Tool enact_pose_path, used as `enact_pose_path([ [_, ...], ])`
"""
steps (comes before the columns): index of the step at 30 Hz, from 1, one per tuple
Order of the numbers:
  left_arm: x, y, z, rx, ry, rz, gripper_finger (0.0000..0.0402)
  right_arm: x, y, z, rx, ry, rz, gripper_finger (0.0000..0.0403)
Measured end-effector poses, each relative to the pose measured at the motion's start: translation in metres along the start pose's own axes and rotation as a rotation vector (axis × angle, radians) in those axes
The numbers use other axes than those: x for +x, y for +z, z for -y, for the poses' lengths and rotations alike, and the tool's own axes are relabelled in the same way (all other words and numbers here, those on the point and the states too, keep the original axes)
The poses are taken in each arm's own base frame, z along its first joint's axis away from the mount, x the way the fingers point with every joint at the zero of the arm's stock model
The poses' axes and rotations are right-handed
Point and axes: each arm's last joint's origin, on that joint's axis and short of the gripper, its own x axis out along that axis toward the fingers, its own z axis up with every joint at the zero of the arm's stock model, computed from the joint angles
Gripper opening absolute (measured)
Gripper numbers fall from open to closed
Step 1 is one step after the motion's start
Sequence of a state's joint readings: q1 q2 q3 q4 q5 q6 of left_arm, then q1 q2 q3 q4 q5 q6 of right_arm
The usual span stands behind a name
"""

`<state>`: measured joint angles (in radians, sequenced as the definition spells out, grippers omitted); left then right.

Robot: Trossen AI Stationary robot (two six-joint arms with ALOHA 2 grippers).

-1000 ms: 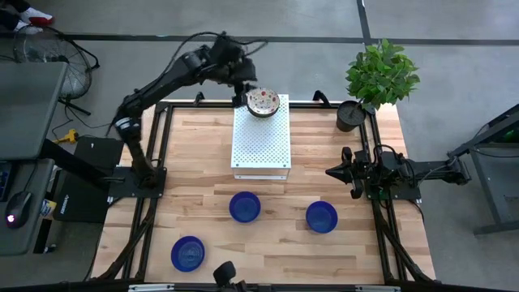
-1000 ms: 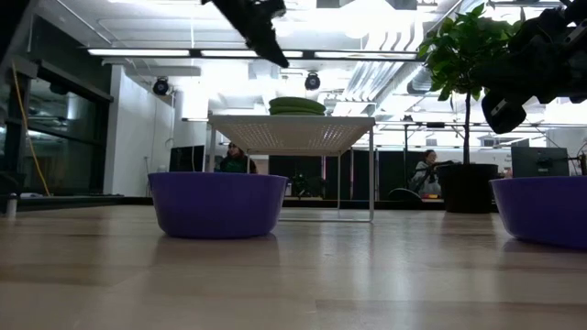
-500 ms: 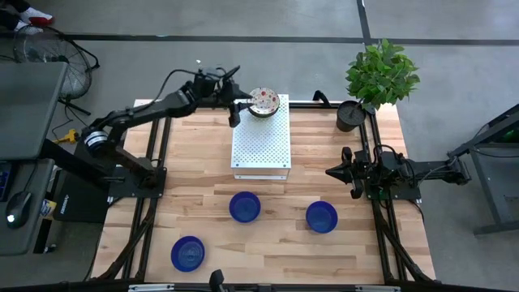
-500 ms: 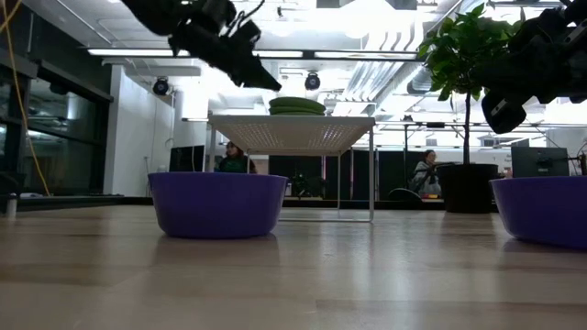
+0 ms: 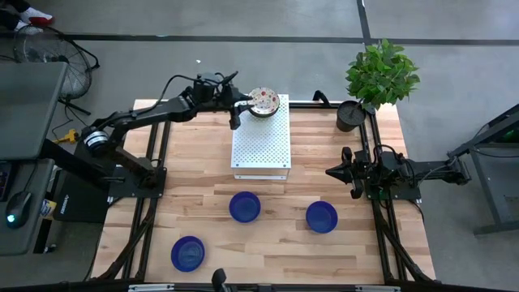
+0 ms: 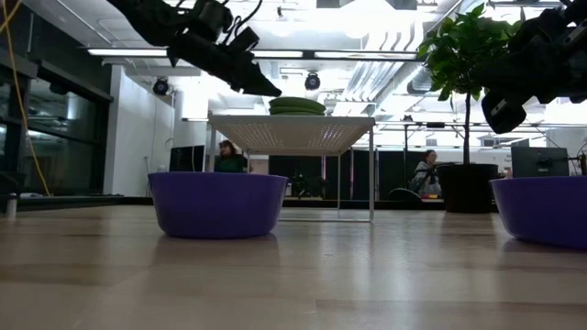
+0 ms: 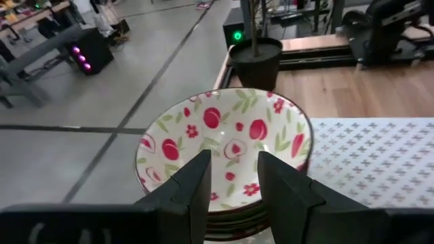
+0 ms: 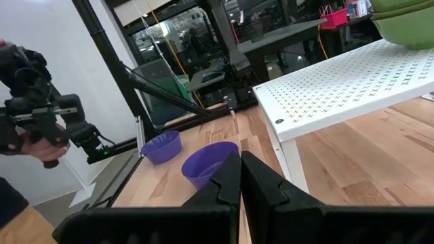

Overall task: Pick & Place Mini bowls
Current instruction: Stack the green bowl on top of the green bowls on the shelf, then put the bottom left violet bowl on the shelf

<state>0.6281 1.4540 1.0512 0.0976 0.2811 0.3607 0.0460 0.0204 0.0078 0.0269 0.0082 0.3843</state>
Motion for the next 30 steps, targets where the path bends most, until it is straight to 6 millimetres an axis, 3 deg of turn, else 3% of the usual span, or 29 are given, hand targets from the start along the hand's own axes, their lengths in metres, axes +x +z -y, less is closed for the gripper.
enact_pose_path([
  [7, 0.01, -0.009, 0.0, -0.007, 0.0, -0.031, 0.0117, 0.0, 0.0, 0.0, 0.0, 0.0, 0.0, 0.0],
  [16, 0.006, -0.004, -0.001, 0.01, 0.001, 0.005, 0.0117, 0.0, 0.0, 0.0, 0.0, 0.0, 0.0, 0.0],
  [23, -0.028, 0.018, 0.002, 0.067, -0.002, 0.031, 0.0117, 0.0, 0.0, 0.0, 0.0, 0.0, 0.0, 0.0],
  [30, -0.073, 0.02, 0.018, 0.053, -0.007, -0.157, 0.0117, 0.0, 0.0, 0.0, 0.0, 0.0, 0.0, 0.0],
])
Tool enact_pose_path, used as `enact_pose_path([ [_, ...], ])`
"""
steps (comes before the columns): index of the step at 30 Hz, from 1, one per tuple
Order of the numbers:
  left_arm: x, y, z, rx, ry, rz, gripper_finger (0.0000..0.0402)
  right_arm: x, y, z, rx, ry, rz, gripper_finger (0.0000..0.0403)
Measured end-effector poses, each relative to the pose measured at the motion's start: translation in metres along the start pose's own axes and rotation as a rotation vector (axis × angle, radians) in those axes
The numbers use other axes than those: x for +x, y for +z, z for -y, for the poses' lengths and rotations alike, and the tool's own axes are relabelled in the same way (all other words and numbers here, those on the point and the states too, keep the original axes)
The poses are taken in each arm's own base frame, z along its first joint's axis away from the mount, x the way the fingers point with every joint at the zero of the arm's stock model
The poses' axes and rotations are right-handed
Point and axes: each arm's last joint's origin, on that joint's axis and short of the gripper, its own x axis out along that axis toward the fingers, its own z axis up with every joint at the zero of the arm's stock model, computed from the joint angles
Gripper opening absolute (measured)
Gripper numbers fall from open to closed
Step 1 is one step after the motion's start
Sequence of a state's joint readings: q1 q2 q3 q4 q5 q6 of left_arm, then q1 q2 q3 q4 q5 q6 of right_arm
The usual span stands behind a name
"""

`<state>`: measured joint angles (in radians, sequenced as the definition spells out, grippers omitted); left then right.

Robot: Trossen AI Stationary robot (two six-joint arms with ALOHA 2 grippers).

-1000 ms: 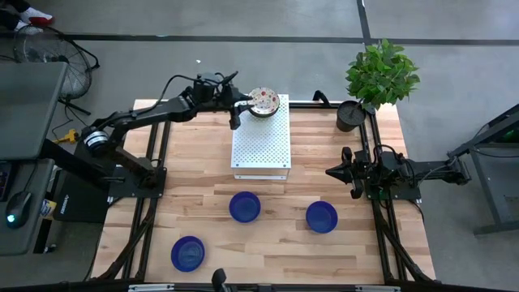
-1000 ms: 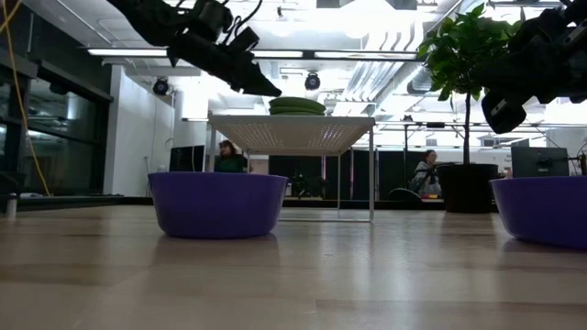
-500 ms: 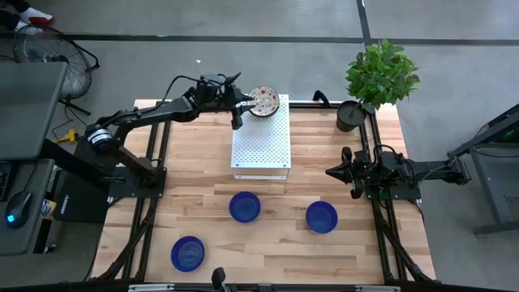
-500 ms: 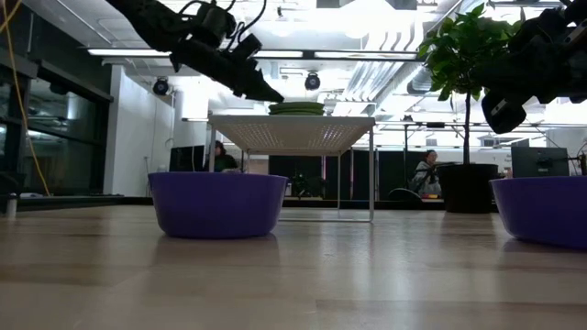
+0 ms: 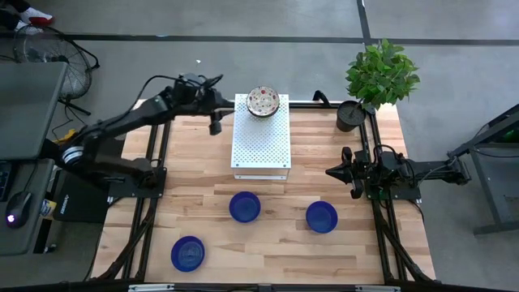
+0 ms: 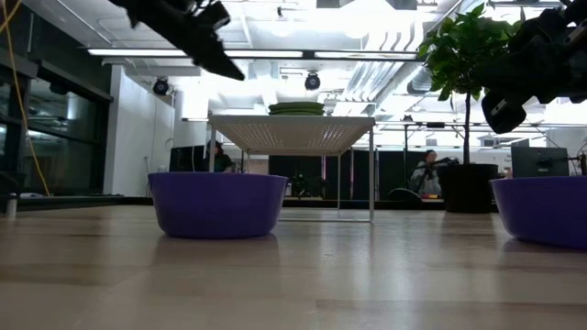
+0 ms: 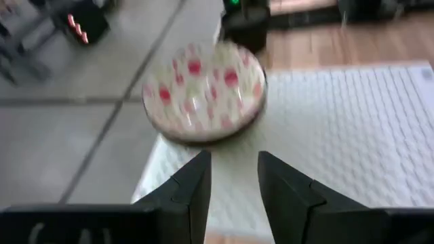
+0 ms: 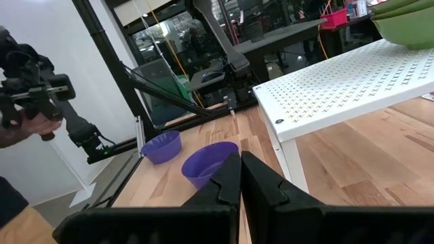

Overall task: Pick & Place Mini bowls
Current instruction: Put the bottom left violet bowl on the shelf

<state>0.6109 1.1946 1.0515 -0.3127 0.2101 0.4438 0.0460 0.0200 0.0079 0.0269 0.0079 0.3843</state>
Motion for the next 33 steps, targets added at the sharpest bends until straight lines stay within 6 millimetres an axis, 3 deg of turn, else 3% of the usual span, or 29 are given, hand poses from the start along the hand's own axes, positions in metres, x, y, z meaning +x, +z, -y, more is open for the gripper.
enact_pose_path([
  [8, -0.044, -0.01, 0.029, -0.007, -0.035, -0.222, 0.0117, 0.0, 0.0, 0.0, 0.0, 0.0, 0.0, 0.0],
  [19, -0.096, -0.025, 0.072, -0.196, -0.117, -0.469, 0.0117, 0.0, 0.0, 0.0, 0.0, -0.001, 0.0, 0.0],
  [33, -0.123, -0.027, 0.134, -0.458, -0.157, -0.635, 0.0117, 0.0, 0.0, 0.0, 0.0, 0.0, -0.001, 0.0],
])
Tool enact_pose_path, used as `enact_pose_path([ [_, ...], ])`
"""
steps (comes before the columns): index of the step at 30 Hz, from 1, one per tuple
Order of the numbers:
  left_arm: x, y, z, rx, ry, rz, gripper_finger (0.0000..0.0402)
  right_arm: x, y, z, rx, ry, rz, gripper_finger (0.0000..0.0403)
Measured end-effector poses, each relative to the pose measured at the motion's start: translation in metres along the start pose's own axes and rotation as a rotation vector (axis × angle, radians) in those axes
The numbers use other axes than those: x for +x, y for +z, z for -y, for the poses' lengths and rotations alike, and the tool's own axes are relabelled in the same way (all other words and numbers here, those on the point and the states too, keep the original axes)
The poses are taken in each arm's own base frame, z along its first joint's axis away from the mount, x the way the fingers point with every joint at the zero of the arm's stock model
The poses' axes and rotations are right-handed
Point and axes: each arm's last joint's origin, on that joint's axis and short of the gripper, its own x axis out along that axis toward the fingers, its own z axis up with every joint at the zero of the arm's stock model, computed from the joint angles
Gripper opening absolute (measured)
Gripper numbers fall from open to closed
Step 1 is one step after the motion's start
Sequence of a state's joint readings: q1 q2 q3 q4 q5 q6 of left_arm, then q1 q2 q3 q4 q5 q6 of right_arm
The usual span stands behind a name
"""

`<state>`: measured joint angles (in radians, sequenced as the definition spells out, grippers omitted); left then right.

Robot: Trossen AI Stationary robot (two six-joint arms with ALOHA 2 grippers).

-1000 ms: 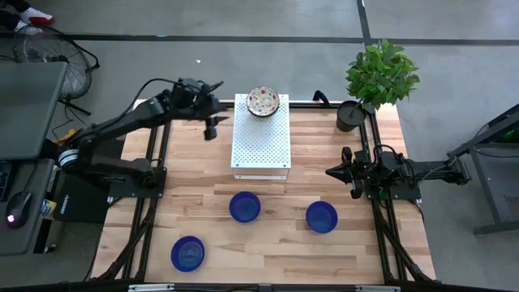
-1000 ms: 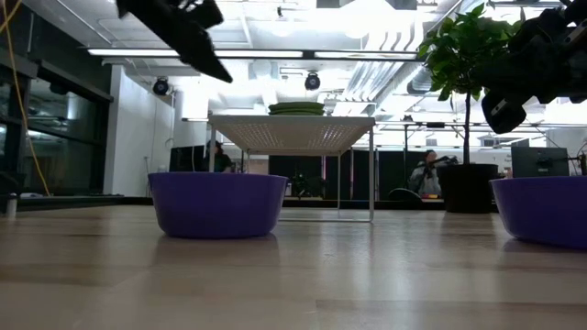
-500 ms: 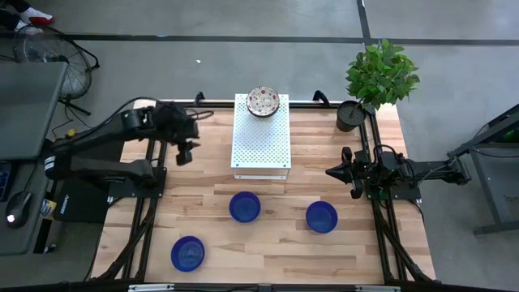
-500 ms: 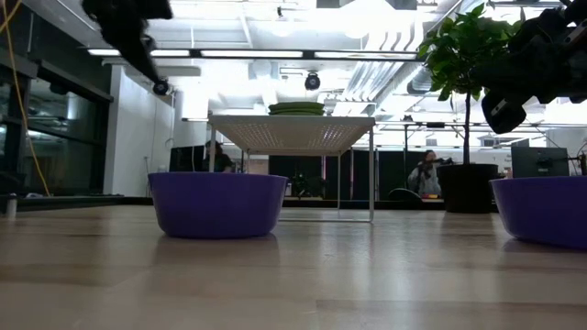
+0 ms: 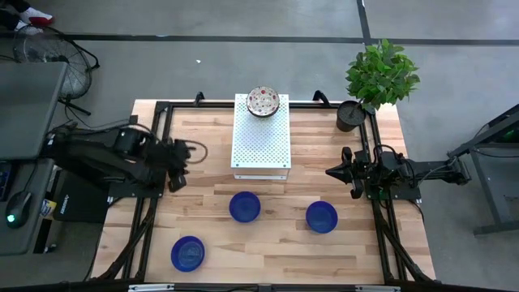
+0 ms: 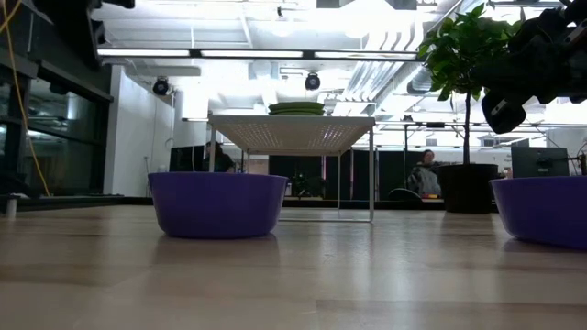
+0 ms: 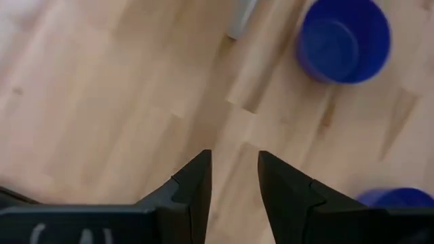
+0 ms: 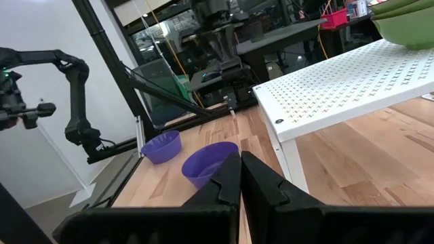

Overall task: Pick & Place Mini bowls
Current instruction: Put the bottom left violet bowl on the shelf

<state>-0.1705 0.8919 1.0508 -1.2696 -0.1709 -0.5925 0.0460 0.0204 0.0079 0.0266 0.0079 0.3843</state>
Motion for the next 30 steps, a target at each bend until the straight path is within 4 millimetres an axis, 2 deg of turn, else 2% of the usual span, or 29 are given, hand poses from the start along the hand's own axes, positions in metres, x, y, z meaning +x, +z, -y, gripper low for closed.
enact_pose_path([
  [12, 0.023, -0.011, 0.058, -0.163, -0.075, -0.146, 0.0117, 0.0, 0.0, 0.0, 0.0, -0.001, 0.001, 0.0],
  [22, 0.043, -0.04, 0.109, 0.003, -0.115, -0.32, 0.0117, 0.0, 0.0, 0.0, 0.0, 0.0, 0.001, 0.0],
  [30, 0.043, -0.076, 0.139, 0.168, -0.141, -0.287, 0.0117, 0.0, 0.0, 0.0, 0.0, -0.002, -0.004, 0.0],
])
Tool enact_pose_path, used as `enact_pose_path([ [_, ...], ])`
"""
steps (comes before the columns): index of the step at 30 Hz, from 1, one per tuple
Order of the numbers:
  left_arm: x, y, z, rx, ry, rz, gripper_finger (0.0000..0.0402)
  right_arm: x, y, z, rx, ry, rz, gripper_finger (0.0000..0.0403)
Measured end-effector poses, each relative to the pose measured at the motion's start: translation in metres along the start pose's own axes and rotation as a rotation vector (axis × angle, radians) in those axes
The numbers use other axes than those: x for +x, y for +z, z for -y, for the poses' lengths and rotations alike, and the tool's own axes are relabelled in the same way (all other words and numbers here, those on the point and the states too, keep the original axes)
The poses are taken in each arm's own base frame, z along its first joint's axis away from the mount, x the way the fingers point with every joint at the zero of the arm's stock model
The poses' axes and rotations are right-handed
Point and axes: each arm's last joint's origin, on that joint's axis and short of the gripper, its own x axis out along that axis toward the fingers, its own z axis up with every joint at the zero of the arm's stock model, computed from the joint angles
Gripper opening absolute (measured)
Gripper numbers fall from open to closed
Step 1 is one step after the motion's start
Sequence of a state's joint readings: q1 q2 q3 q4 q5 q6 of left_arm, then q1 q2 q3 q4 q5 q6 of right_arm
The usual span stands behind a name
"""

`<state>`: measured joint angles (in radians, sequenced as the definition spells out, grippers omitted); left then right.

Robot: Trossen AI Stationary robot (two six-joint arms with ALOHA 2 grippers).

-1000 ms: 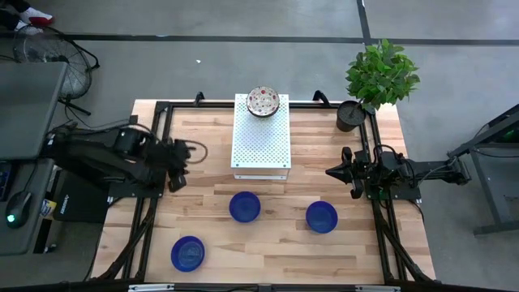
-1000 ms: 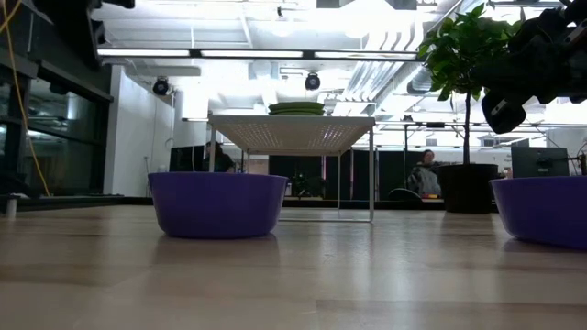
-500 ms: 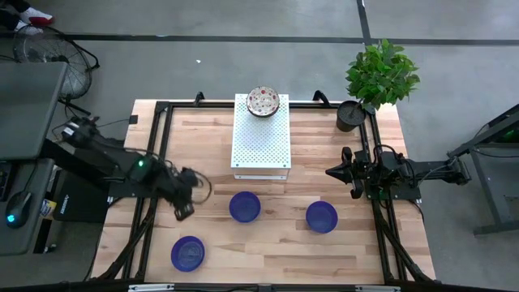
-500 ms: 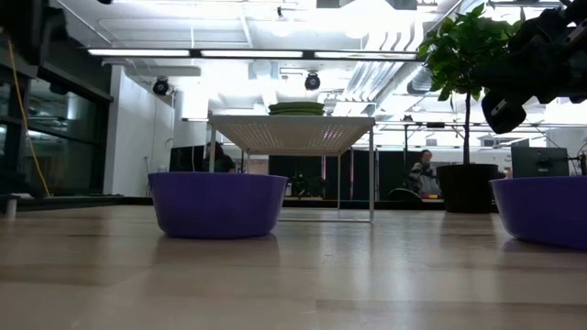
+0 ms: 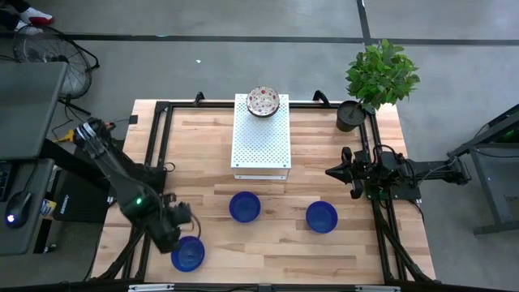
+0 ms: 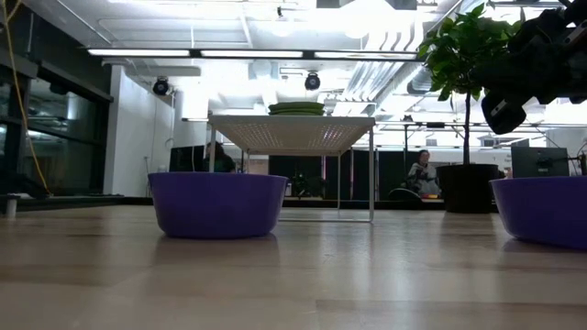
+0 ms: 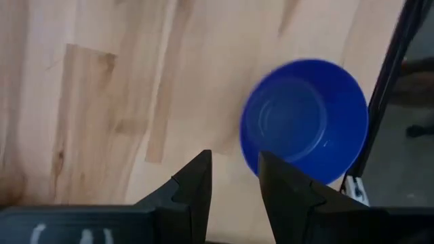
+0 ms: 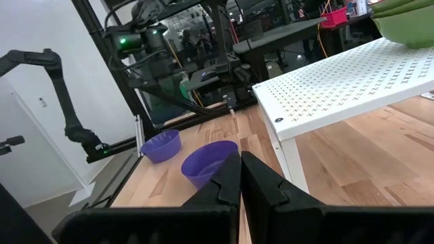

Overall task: Pick & Place Mini bowls
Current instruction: Put the bottom left violet bowl on the shelf

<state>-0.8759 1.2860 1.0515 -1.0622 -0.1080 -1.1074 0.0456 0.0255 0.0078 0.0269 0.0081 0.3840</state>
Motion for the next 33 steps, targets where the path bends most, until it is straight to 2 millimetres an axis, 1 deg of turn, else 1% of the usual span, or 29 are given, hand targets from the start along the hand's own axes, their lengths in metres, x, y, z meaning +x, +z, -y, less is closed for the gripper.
enact_pose_path([
  [2, 0.005, -0.008, 0.009, 0.04, 0.011, 0.021, 0.0117, 0.0, 0.0, 0.0, 0.0, 0.0, -0.001, 0.0],
  [5, 0.012, -0.018, 0.02, 0.055, 0.018, 0.049, 0.0117, 0.0, 0.0, 0.0, 0.0, 0.0, -0.001, 0.0],
  [12, 0.034, -0.03, 0.037, 0.026, 0.048, 0.03, 0.0117, 0.0, 0.0, 0.0, 0.0, 0.0, -0.001, 0.0],
  [16, 0.045, -0.03, 0.039, 0.016, 0.092, 0.018, 0.0117, 0.0, 0.0, 0.0, 0.0, 0.0, -0.001, 0.0],
  [23, 0.058, -0.03, 0.041, -0.004, 0.15, 0.029, 0.0117, 0.0, 0.0, 0.0, 0.0, 0.0, -0.001, 0.0],
  [33, 0.061, -0.03, 0.042, -0.018, 0.16, 0.035, 0.0117, 0.0, 0.0, 0.0, 0.0, 0.0, -0.001, 0.0],
])
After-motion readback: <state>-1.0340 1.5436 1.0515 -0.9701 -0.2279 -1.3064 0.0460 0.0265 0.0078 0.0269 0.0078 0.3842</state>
